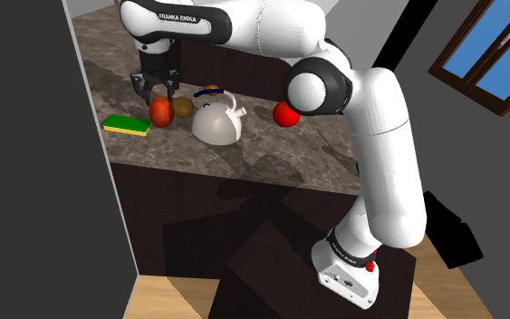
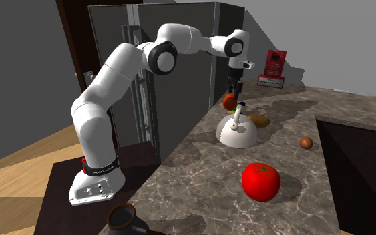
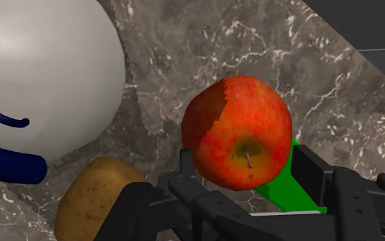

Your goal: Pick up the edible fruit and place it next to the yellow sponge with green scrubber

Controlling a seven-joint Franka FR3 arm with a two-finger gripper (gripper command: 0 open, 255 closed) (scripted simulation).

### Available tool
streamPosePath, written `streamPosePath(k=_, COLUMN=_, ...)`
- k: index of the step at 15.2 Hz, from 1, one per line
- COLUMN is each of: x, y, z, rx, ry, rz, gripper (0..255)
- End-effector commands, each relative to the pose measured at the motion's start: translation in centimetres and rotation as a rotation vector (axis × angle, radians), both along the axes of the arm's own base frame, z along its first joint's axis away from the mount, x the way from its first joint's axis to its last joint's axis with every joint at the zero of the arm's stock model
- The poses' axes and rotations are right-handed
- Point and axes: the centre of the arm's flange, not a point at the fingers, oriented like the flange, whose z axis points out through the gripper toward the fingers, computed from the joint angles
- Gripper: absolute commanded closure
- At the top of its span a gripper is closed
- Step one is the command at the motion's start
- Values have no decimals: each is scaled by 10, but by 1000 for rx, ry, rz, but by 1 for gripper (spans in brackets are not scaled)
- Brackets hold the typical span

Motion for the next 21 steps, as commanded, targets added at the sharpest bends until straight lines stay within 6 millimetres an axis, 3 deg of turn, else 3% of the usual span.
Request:
streamPosePath(k=1, x=1, y=0, z=-10, rx=0, ry=-1, rz=0, gripper=255)
streamPosePath(k=8, x=0, y=0, z=-45, rx=0, ry=-1, rz=0, gripper=255)
streamPosePath(k=15, x=1, y=0, z=-45, rx=0, ry=-1, rz=0, gripper=255)
streamPosePath(k=16, x=1, y=0, z=-45, rx=0, ry=-1, rz=0, gripper=0)
streamPosePath(k=21, x=1, y=0, z=-45, rx=0, ry=-1, rz=0, gripper=0)
